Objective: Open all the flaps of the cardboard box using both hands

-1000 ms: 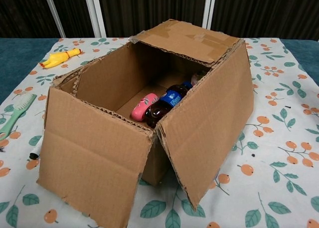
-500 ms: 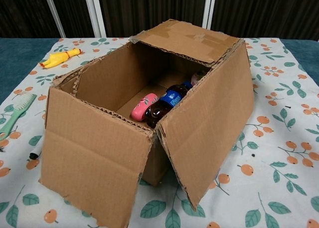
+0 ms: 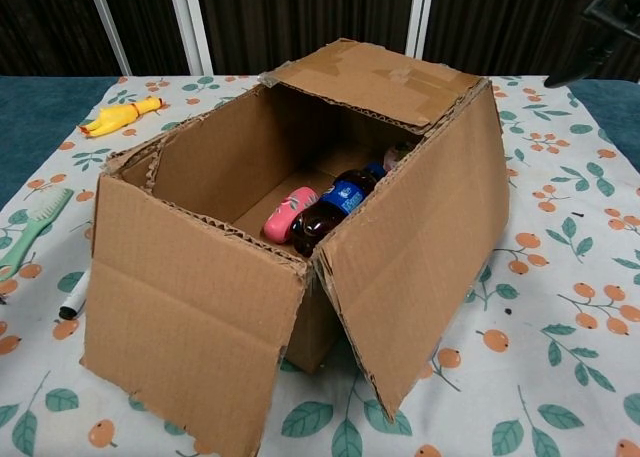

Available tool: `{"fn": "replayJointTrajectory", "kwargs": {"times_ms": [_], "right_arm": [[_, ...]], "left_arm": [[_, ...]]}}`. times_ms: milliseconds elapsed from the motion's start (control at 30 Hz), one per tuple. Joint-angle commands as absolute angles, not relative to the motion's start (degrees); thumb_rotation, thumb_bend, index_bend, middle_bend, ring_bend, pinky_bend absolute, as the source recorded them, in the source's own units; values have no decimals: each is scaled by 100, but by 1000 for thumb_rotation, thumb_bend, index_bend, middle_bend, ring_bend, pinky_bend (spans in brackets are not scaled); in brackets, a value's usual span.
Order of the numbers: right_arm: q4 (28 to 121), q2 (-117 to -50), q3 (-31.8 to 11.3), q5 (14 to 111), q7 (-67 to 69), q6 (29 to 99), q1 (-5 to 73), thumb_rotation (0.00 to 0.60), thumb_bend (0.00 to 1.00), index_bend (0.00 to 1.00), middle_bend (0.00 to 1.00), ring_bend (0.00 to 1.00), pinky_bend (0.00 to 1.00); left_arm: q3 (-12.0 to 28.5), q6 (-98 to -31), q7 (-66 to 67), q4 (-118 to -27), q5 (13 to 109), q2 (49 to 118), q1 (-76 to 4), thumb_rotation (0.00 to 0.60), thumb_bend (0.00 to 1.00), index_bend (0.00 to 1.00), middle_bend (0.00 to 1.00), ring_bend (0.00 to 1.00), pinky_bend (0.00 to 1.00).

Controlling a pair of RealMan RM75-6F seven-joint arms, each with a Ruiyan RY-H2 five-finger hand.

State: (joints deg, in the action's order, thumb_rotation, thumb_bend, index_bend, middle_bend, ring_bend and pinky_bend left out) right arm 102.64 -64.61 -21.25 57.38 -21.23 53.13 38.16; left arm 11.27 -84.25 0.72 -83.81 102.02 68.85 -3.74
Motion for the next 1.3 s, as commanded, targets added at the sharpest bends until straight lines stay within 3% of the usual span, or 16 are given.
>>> {"fn": "replayJointTrajectory", "kwargs": {"times_ms": [33,267,733,1300], "right_arm": [[10602,-6512,-2128,5151,-2753,5441,4133,600,0,0,26,53,150],[11047,-6967,-1917,4386,-3876,6332,4524,600,0,0,24,49,150],[11541,-7912,-1707,3936,-4943,7509,5036,600,0,0,13,37,151],[11406,-8663,-2454,2639,-5501,7872,5974,600,0,0,10,30,151]], "left_arm": [[1131,-8408,579,-8494,9810,6865,-304,600,633,213,193,92,13],[1163,-8038,1735,-9104,8830,6749,-261,600,632,212,184,92,0],[1054,-8436,1426,-9010,8842,6847,-369,600,632,200,159,58,0],[988,-8765,1200,-8954,8786,6778,-431,600,632,200,159,58,0]]}}
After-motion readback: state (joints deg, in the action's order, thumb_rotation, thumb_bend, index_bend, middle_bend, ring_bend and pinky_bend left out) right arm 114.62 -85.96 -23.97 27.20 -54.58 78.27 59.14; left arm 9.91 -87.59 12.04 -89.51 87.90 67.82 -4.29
